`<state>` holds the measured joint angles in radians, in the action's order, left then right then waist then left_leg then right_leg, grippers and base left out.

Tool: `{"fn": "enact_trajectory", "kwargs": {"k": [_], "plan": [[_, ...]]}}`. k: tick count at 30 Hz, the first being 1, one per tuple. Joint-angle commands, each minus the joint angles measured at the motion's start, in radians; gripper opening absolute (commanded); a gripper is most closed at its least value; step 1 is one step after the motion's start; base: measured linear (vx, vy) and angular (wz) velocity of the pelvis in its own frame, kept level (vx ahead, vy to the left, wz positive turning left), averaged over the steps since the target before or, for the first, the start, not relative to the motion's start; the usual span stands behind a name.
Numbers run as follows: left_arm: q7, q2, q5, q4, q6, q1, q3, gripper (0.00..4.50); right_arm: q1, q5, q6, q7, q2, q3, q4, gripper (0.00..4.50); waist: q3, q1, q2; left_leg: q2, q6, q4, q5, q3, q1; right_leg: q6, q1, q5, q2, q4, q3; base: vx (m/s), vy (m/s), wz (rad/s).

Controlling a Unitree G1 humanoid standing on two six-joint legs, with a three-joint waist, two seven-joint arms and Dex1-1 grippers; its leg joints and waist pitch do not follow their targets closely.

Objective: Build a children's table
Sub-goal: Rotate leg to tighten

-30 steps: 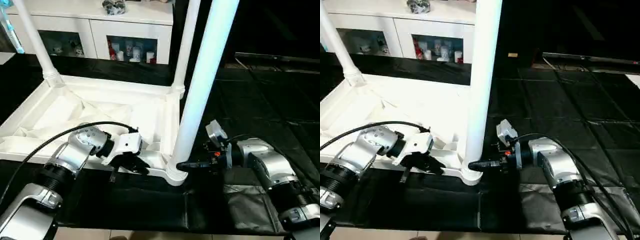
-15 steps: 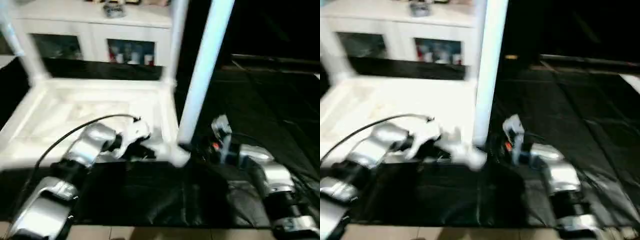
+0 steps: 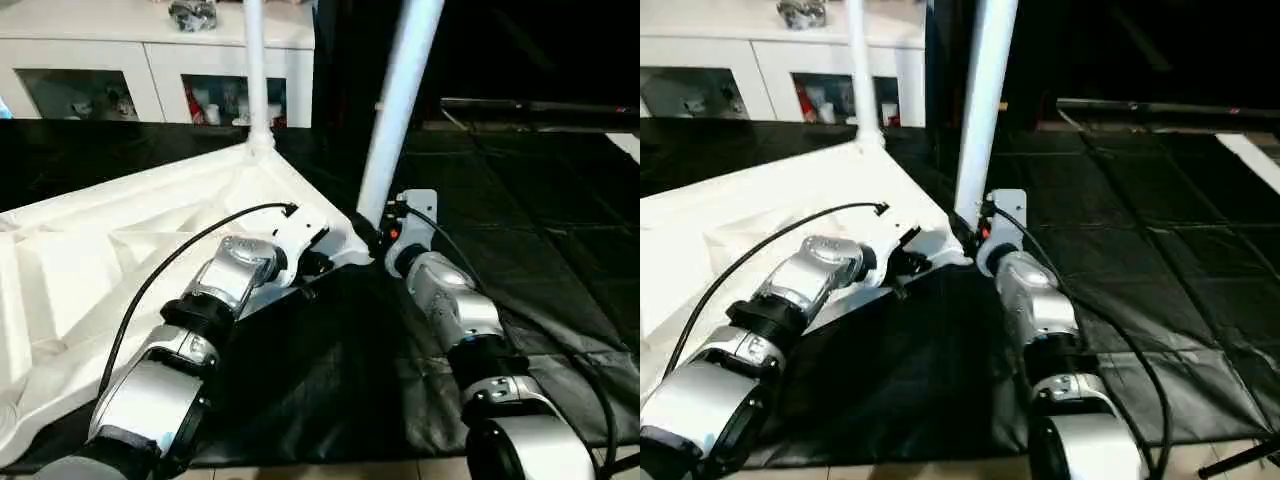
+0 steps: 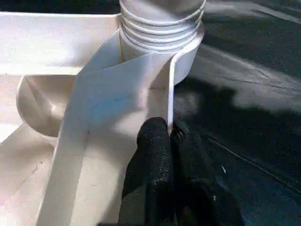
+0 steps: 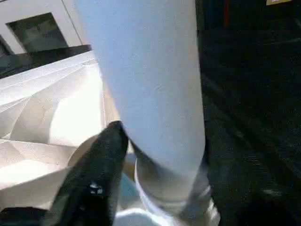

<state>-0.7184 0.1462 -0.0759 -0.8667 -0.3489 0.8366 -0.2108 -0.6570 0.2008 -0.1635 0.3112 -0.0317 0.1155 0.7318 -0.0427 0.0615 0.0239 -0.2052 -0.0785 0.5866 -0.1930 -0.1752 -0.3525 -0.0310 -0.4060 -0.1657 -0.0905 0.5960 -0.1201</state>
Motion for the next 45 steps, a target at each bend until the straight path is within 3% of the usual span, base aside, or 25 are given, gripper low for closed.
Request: {"fn": "enact_trajectory", "kwargs": {"k": [1,7,14,18,23,24,25,29,32,35,39,45], "plan": [[0.03,-0.023,0.004,0.025,0.036,0.048,0.011,0.0,0.028,0.001,-0.03,0.037,-0.057,-0.039,0.048,3.06,0.072,0.006,-0.009,-0.024,0.076,-0.06,-0.051,0.006,-0.004,-0.248,0.07,0.002,-0.066,-0.042,0.062,0.0,0.0,0.0],[-0.045,0.028,-0.005,0.035,0.09,0.004,-0.009,0.0,0.069,0.004,0.05,0.132,0.027,-0.045,0.006,3.59,0.067,0.004,-0.008,-0.026,0.069,-0.062,-0.121,0.003,0.0,-0.239,0.069,-0.093,-0.068,-0.055,0.062,0.0,0.0,0.0],[-0.205,0.104,0.008,0.095,0.129,-0.062,-0.044,0.0,0.113,0.035,0.064,0.318,0.145,-0.034,-0.085,4.23,0.067,0.014,-0.008,-0.031,0.079,-0.062,-0.114,0.004,0.0,-0.248,0.071,-0.078,-0.07,-0.05,0.064,0.0,0.0,0.0],[-0.359,0.164,0.022,0.141,0.205,-0.11,-0.075,0.0,0.154,0.035,0.075,0.604,0.287,-0.119,-0.18,4.49,0.062,0.022,-0.007,-0.032,0.078,-0.063,-0.15,0.002,0.002,-0.221,0.07,-0.143,-0.069,-0.059,0.064,0.0,0.0,0.0],[-0.478,0.207,0.034,0.187,0.241,-0.143,-0.101,0.0,0.161,0.074,0.024,0.753,0.358,-0.138,-0.227,4.49,0.06,0.036,-0.006,-0.037,0.069,-0.065,-0.156,0.002,0.004,-0.214,0.064,-0.189,-0.068,-0.061,0.063,0.0,0.0,0.0],[-0.545,0.233,0.036,0.212,0.278,-0.162,-0.123,0.0,0.165,0.09,-0.029,0.837,0.393,-0.161,-0.255,4.49,0.061,0.04,-0.006,-0.038,0.066,-0.065,-0.158,0.002,0.008,-0.216,0.062,-0.191,-0.067,-0.06,0.063,0.0,0.0,0.0],[-0.587,0.25,0.036,0.222,0.303,-0.17,-0.139,0.0,0.162,0.09,-0.045,0.881,0.41,-0.18,-0.26,4.49,0.06,0.044,-0.003,-0.04,0.07,-0.065,-0.157,0.002,0.004,-0.215,0.065,-0.192,-0.067,-0.059,0.062,0.0,0.0,0.0],[-0.659,0.279,0.041,0.243,0.326,-0.181,-0.163,0.0,0.155,0.096,-0.063,0.965,0.437,-0.219,-0.267,4.49,0.059,0.056,-0.005,-0.041,0.056,-0.065,-0.165,-0.003,0.012,-0.21,0.054,-0.206,-0.068,-0.06,0.065,0.0,0.0,0.0],[-0.746,0.31,0.041,0.277,0.352,-0.199,-0.19,0.0,0.14,0.09,-0.068,1.045,0.44,-0.26,-0.262,4.49,0.058,0.059,0.0,-0.041,0.041,-0.069,-0.177,0.001,0.006,-0.187,0.059,-0.263,-0.073,-0.063,0.063,0.0,0.0,0.0],[-0.783,0.328,0.036,0.297,0.365,-0.208,-0.208,0.0,0.139,0.094,-0.098,1.091,0.436,-0.288,-0.275,4.15,0.059,0.061,-0.002,-0.042,0.037,-0.068,-0.175,-0.001,0.011,-0.189,0.054,-0.257,-0.071,-0.063,0.065,0.0,0.0,0.0],[-0.799,0.337,0.034,0.316,0.377,-0.212,-0.22,0.0,0.144,0.1,-0.116,1.129,0.438,-0.315,-0.294,3.71,0.058,0.065,0.004,-0.042,0.034,-0.069,-0.165,-0.001,0.008,-0.184,0.055,-0.253,-0.07,-0.061,0.065,0.0,0.0,0.0],[-0.811,0.335,0.037,0.339,0.375,-0.217,-0.224,0.0,0.149,0.097,-0.118,1.159,0.442,-0.335,-0.299,3.29,0.061,0.072,0.004,-0.042,0.029,-0.068,-0.146,-0.001,0.008,-0.181,0.056,-0.233,-0.072,-0.057,0.066,0.0,0.0,0.0]]}}
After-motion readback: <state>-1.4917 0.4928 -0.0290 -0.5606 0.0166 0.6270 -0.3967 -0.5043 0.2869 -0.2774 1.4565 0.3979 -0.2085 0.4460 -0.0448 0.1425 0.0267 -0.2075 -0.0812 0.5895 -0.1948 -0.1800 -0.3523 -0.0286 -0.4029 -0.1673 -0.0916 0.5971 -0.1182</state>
